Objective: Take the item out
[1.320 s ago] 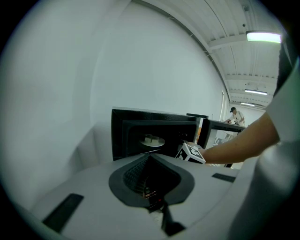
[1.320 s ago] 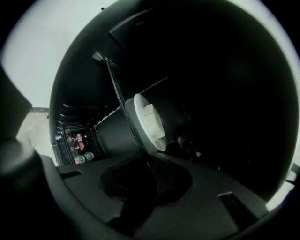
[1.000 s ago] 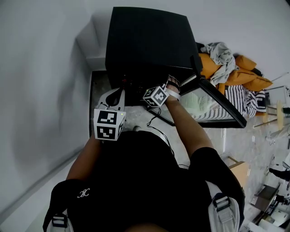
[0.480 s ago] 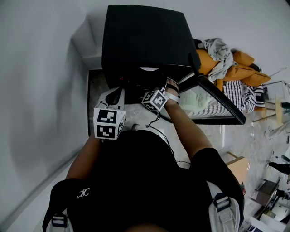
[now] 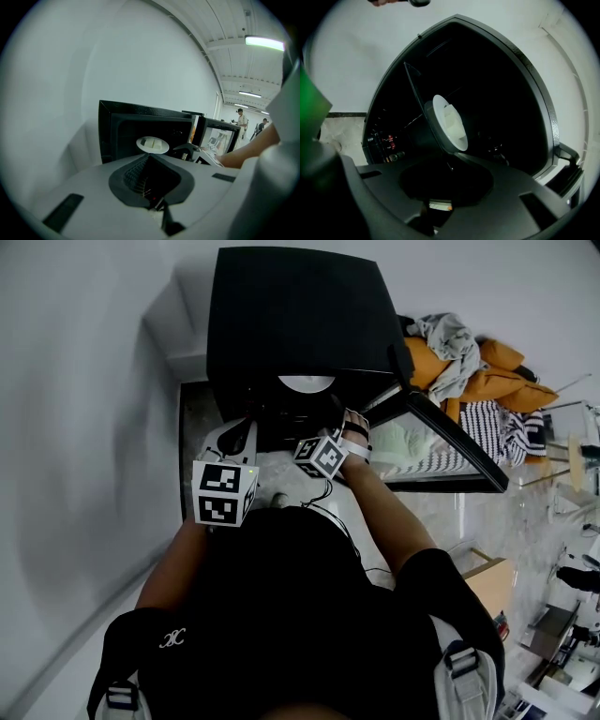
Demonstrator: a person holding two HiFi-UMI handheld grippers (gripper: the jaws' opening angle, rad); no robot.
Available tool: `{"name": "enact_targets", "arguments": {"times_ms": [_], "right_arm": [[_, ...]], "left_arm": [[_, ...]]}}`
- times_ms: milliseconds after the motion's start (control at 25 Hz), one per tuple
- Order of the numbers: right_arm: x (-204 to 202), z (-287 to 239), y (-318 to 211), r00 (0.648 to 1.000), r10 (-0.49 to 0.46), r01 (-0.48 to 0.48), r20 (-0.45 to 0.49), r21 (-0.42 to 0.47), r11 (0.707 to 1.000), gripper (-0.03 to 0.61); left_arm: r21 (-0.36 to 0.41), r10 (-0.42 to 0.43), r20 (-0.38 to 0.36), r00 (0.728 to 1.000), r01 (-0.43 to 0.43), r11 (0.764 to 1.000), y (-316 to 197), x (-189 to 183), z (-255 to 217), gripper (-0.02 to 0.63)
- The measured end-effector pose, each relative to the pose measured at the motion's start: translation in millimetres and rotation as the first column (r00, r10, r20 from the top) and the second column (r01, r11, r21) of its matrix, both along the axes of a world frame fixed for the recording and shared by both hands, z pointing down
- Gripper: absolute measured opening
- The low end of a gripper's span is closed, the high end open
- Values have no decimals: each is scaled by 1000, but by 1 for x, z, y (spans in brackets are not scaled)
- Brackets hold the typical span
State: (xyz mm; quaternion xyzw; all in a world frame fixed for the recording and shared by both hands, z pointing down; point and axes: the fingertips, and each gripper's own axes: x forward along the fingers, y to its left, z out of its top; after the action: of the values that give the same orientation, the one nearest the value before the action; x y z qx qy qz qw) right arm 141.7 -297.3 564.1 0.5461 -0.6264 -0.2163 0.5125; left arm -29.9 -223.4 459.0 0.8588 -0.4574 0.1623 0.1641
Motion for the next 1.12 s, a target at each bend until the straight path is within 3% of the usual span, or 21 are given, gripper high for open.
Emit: {"name": "enact_targets", "arguments": {"times_ms": [480, 720, 800, 840, 880, 920, 1000, 1120], "right_arm": [[0, 3, 13, 998, -30, 32, 54, -27, 999, 80], [-3, -9, 33, 977, -27, 32, 212, -20, 999, 80], [-3, -20, 41, 946, 5, 1, 324, -16, 1000, 80], [-4, -27, 43, 909, 31, -22, 415, -26, 999, 80], [-6, -33, 45, 850, 63, -44, 524, -47, 998, 80], [-8, -40, 45, 764, 96, -61, 638, -77, 995, 80], [-11, -54, 40, 535, 161, -81, 830, -140, 987, 80], [-6, -66, 30, 152, 254, -114, 955, -238, 964, 80]], "left_arm": [[-8, 25, -6, 1000, -25, 1000, 1, 8, 3, 2], [-7, 28, -9, 1000, -28, 1000, 1, 11, 3, 2], [-12, 30, -7, 1000, -30, 999, 1, 10, 4, 2], [-15, 31, -7, 1000, -31, 999, 0, 10, 4, 2], [-19, 31, -8, 999, -31, 999, 0, 9, 4, 2], [-22, 32, -10, 999, -33, 999, 0, 9, 4, 2], [-26, 39, -12, 999, -39, 999, 0, 12, 5, 2], [-26, 48, -12, 999, -49, 998, 0, 16, 6, 0]]}}
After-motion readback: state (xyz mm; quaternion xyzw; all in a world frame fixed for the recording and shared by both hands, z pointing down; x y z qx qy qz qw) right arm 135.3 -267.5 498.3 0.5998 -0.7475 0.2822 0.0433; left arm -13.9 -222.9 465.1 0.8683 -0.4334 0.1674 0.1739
